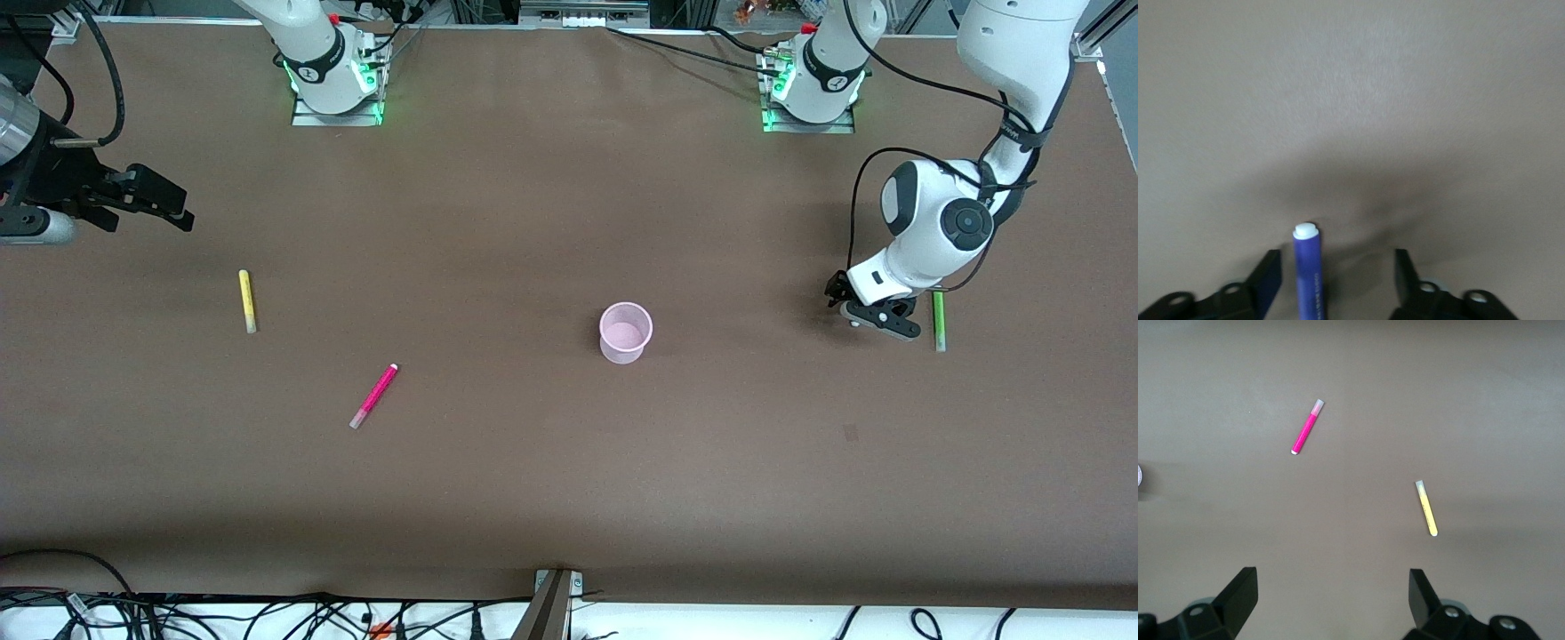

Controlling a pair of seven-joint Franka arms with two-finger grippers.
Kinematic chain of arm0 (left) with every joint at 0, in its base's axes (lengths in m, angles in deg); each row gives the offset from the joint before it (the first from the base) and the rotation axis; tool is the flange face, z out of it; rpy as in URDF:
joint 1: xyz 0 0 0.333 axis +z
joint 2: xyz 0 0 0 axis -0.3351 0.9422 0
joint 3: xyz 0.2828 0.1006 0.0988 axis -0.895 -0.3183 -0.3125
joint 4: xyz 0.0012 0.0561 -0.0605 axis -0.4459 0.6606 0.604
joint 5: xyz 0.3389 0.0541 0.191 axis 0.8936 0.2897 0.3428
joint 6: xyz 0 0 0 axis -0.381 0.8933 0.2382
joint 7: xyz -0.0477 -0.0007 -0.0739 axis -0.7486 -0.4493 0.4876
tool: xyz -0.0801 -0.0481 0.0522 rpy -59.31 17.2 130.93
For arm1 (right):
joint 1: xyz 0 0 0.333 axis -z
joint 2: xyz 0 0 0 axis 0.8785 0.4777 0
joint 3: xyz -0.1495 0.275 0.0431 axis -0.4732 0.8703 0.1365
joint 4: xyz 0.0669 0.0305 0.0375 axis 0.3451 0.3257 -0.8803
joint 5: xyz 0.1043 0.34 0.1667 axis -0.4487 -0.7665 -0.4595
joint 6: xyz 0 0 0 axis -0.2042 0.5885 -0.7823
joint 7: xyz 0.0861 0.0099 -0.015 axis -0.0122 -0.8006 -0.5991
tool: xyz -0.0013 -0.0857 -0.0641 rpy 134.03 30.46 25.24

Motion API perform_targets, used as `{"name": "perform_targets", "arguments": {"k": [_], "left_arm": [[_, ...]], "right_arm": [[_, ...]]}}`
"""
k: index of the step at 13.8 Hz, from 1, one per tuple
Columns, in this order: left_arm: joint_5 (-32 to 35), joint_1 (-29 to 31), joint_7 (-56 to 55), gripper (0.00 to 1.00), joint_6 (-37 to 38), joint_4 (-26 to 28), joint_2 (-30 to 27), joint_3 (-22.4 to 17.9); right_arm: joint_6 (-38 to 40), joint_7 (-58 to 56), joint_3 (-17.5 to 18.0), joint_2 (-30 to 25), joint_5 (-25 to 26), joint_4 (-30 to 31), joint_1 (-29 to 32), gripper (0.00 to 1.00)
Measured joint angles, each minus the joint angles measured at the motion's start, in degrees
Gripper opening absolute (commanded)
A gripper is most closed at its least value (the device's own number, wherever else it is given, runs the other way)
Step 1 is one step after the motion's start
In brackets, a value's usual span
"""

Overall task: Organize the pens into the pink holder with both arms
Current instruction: 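Lower the left gripper onto the blue pen and grasp it, then carry the blue pen to the holder while the right gripper reaches the marker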

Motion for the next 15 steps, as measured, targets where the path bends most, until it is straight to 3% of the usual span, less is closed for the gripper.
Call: {"name": "perform_targets", "arguments": {"k": [2, 3, 10, 12, 15], "left_arm": [[0.0, 0.01, -1.22, 0.05, -0.07, -0.21, 0.55, -0.01], [0.0, 0.02, -1.3, 0.0, -0.05, -0.38, 0.5, -0.03], [0.0, 0.06, -1.3, 0.0, 2.99, -1.62, 0.38, 0.14], [0.0, 0.01, -1.3, 0.0, 13.63, -6.17, -0.1, 1.15], [0.0, -0.55, -1.29, 0.0, 37.62, -19.56, -0.44, 2.1]], "right_arm": [[0.0, 0.0, 0.0, 0.0, 0.0, 0.0, 0.0, 1.0], [0.0, 0.0, 0.0, 0.0, 0.0, 0.0, 0.0, 1.0], [-0.01, 0.02, 0.0, 0.0, 0.0, 0.0, 0.0, 1.0], [-0.39, 0.02, 0.0, 0.09, -0.01, 0.0, 0.0, 1.0], [-1.09, 0.02, 0.04, 0.94, -0.11, 0.0, -0.09, 1.0]]}}
